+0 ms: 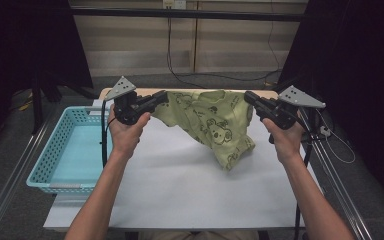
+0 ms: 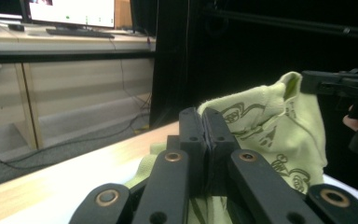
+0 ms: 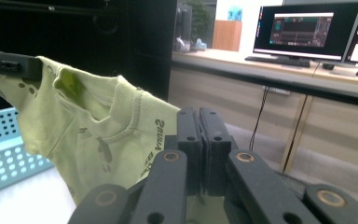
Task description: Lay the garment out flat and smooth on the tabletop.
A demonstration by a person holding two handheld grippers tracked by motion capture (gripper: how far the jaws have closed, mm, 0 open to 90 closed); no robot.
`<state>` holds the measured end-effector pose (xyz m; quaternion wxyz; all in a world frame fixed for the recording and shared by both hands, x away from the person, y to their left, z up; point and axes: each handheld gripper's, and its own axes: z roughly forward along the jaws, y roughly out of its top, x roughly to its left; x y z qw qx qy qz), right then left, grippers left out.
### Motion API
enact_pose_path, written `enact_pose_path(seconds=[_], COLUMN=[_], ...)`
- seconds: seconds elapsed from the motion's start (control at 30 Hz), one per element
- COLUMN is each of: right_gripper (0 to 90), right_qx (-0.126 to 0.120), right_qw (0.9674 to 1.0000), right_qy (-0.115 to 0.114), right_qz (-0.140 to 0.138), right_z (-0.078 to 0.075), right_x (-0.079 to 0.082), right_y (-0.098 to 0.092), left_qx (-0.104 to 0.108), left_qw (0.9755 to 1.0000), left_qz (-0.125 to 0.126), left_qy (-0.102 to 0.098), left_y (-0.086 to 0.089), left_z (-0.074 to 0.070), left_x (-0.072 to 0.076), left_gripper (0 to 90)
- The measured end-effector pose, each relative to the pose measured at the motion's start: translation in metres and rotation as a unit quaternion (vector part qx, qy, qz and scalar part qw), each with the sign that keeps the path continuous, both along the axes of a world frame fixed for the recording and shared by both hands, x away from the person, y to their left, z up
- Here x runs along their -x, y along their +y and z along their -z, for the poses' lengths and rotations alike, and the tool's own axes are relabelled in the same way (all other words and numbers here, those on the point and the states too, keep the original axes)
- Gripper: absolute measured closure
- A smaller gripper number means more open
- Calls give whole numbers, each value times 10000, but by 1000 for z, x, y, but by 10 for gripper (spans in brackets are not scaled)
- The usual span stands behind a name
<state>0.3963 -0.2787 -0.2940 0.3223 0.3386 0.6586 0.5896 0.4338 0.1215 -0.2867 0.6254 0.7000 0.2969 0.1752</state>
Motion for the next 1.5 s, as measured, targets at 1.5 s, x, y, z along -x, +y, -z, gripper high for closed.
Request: enact_pose_path(seconds=[1.5], right_gripper=[878], right_qx=[619], right_qw=[9923], right_qy=[730], right_qz=[788], right_z=[69], right_x=[-108], right_y=[3], left_qx=[-467], left_qw=[9822], left_qz=[-696], left_qy=[1679], left_y=[-39], left_z=[103], left_x=[-106], left_gripper=[837])
